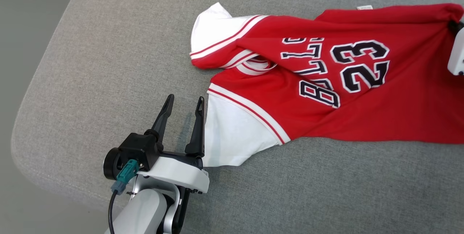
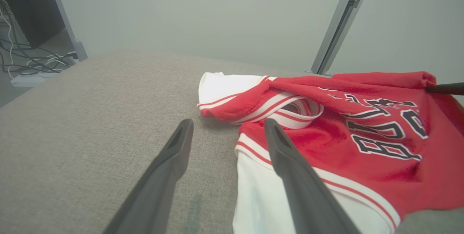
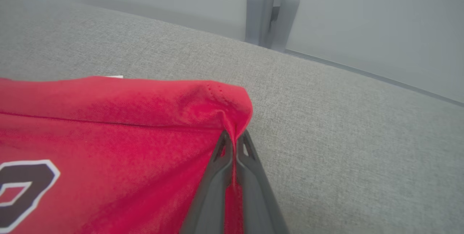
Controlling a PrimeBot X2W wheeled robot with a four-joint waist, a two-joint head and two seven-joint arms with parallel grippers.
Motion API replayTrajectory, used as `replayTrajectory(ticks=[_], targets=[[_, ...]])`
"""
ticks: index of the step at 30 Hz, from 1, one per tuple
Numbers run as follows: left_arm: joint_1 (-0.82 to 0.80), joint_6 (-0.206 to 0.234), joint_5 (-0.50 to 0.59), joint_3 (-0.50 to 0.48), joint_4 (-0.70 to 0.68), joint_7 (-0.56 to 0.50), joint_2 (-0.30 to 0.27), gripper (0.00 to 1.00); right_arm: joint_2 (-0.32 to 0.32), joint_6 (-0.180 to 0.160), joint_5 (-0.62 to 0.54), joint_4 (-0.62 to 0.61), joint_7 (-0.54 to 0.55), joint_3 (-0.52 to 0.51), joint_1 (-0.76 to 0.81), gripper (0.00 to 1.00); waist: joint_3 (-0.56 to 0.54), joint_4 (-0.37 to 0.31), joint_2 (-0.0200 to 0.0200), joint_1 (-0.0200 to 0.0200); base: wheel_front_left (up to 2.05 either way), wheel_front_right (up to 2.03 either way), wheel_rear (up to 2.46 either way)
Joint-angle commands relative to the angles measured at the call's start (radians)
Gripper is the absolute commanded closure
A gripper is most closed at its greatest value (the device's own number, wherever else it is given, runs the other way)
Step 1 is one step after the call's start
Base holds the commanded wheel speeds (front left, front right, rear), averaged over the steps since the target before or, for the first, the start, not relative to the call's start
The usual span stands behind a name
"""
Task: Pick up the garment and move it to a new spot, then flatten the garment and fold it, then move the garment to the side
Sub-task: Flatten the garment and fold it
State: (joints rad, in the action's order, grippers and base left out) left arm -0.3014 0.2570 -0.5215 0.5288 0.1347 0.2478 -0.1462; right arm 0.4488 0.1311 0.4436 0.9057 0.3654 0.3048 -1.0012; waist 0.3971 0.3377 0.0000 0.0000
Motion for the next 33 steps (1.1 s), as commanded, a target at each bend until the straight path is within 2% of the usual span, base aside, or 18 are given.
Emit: replayTrajectory(ticks=[1, 7, 9, 10, 11, 16, 21, 27, 33], targets=[[-0.017, -0.003, -0.001, -0.003, 0.004, 0.006, -0.002, 0.0, 0.003, -0.001, -0.015, 0.021, -0.021, -0.01, -0.018, 1.0, 0.004, 0.004, 0.0, 0.0, 0.0, 0.0, 0.0], [-0.028, -0.009, 0.003, -0.003, 0.014, 0.008, 0.0, 0.0, -0.022, -0.001, -0.06, 0.113, -0.111, -0.046, -0.071, 1.0, 0.015, 0.006, 0.0, 0.0, 0.0, 0.0, 0.0], [-0.032, -0.01, 0.006, -0.003, 0.015, 0.009, -0.002, 0.0, -0.03, -0.001, -0.075, 0.148, -0.149, -0.064, -0.086, 0.54, 0.019, 0.0, 0.0, 0.0, 0.0, 0.0, 0.0], [-0.033, -0.009, 0.007, -0.003, 0.015, 0.009, -0.004, 0.0, -0.037, -0.001, -0.086, 0.165, -0.167, -0.07, -0.093, 0.12, 0.02, -0.005, 0.0, 0.0, 0.0, 0.0, 0.0], [-0.034, -0.008, 0.009, -0.002, 0.015, 0.01, -0.005, 0.0, -0.045, -0.001, -0.097, 0.178, -0.185, -0.074, -0.1, 0.0, 0.02, -0.01, 0.0, 0.0, 0.0, 0.0, 0.0], [-0.027, 0.001, 0.012, -0.005, 0.014, 0.005, -0.018, 0.0, -0.072, -0.001, -0.104, 0.216, -0.243, -0.072, -0.115, 0.0, 0.002, -0.049, 0.0, 0.0, 0.0, 0.0, 0.0], [-0.004, 0.009, 0.007, -0.009, 0.008, -0.006, -0.036, 0.0, -0.075, 0.0, -0.047, 0.182, -0.298, -0.039, -0.069, 0.0, -0.039, -0.103, 0.0, 0.0, 0.0, 0.0, 0.0], [0.043, 0.024, -0.009, -0.021, -0.007, -0.021, -0.064, 0.0, -0.061, 0.0, 0.097, 0.061, -0.359, 0.002, 0.049, 0.0, -0.11, -0.181, 0.0, 0.0, 0.0, 0.0, 0.0], [0.09, 0.036, -0.017, -0.038, -0.023, -0.029, -0.105, 0.0, -0.011, 0.0, 0.197, -0.1, -0.471, 0.011, 0.231, 0.0, -0.18, -0.234, 0.0, 0.0, 0.0, 0.0, 0.0]])
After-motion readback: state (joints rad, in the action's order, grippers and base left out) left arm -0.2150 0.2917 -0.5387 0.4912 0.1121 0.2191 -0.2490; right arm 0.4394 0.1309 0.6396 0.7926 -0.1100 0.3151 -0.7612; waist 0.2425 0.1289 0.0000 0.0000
